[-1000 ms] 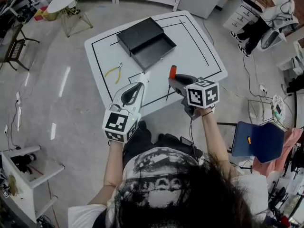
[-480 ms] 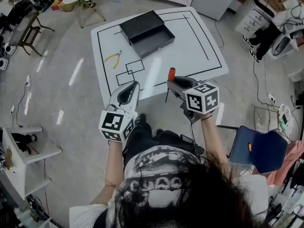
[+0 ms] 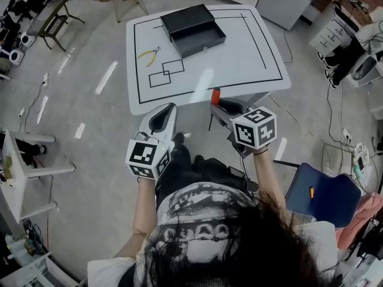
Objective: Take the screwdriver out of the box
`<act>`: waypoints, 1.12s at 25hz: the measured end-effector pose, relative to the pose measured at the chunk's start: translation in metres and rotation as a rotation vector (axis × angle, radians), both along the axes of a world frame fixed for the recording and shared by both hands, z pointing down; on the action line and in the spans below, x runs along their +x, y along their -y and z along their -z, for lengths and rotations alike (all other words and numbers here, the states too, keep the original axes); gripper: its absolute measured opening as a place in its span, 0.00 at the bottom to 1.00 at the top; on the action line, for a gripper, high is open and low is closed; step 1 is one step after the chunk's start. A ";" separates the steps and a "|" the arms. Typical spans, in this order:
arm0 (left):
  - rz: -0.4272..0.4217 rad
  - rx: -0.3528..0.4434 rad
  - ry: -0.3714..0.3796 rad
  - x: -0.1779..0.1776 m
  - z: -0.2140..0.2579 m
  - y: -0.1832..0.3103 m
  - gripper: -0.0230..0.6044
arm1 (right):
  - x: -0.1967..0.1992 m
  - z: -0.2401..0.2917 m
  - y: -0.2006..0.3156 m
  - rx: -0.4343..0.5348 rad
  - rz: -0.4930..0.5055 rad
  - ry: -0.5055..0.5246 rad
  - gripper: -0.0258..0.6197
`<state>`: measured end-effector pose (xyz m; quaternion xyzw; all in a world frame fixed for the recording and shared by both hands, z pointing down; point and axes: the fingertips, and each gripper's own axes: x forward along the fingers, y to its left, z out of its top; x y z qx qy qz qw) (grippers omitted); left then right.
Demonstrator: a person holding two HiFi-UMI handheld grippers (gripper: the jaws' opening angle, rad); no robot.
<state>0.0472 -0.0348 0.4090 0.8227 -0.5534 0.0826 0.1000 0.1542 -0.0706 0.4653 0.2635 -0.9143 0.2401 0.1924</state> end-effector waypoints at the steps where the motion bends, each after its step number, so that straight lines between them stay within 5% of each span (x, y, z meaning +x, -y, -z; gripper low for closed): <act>1: 0.008 0.000 0.002 0.002 0.000 -0.005 0.04 | 0.001 0.000 -0.005 0.002 0.012 -0.001 0.19; 28: 0.058 -0.034 0.057 0.009 -0.014 -0.057 0.04 | 0.000 -0.013 -0.062 0.023 0.126 0.003 0.19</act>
